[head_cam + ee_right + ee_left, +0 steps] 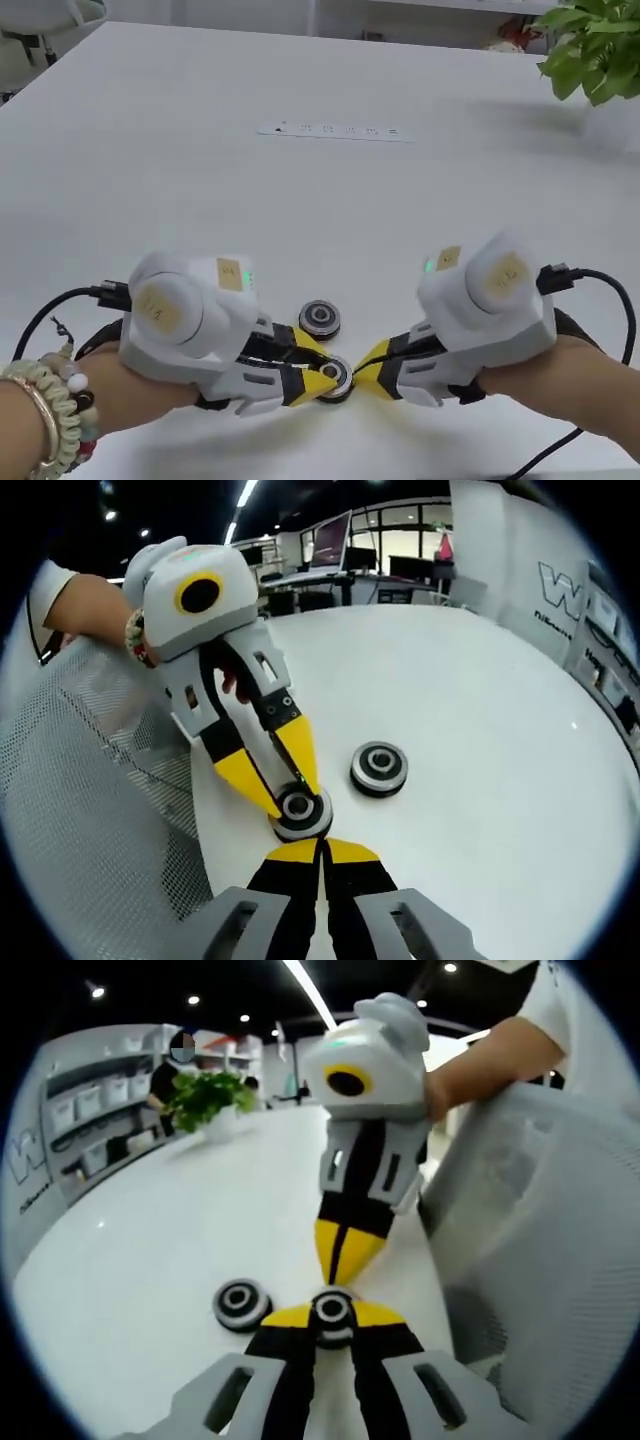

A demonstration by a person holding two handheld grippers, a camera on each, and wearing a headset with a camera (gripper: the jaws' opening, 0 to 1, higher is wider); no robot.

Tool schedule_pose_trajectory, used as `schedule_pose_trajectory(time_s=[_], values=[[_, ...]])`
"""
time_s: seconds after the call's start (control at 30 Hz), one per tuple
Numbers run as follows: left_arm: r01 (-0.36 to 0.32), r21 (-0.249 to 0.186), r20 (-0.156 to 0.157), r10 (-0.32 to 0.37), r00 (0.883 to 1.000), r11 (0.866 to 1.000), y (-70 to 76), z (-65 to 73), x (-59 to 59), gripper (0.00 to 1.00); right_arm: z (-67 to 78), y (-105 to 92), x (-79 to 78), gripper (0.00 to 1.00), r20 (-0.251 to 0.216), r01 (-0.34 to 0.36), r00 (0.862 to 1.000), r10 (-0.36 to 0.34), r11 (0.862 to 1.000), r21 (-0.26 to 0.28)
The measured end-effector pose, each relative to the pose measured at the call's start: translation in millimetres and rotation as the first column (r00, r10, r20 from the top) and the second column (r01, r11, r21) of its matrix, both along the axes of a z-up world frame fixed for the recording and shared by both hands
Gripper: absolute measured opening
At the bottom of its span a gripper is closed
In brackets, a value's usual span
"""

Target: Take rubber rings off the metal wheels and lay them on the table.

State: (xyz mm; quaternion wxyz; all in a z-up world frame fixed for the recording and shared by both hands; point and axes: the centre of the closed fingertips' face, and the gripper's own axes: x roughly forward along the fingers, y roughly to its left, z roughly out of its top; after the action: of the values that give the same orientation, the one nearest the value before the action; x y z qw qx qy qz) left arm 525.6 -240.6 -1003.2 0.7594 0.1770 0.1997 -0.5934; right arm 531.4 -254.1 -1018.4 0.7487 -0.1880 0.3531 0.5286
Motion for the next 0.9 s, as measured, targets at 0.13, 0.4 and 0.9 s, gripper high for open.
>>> schedule_pose_trajectory(time_s=[0.13,0.4,0.9], values=[[-0.003,-0.004,-0.001,0.003,1.0,1.0,0.1,0.0,0.8,0.14,0.9,-0.9,1.3,0.0,-0.024,0.023,0.999,-0.023,0.999,0.022],[0.0,-0.009,-0.001,0.0,1.0,1.0,-0.1,-0.1,0.7,0.14,2.2,-0.4,1.0,0.0,-0.193,0.158,0.972,-0.135,0.981,0.109],[0.005,-0.036,-0.012,-0.005,1.0,0.999,-0.1,0.6,-0.1,0.14,8.7,4.7,-2.6,0.0,-0.441,0.35,0.865,-0.241,0.918,0.185]])
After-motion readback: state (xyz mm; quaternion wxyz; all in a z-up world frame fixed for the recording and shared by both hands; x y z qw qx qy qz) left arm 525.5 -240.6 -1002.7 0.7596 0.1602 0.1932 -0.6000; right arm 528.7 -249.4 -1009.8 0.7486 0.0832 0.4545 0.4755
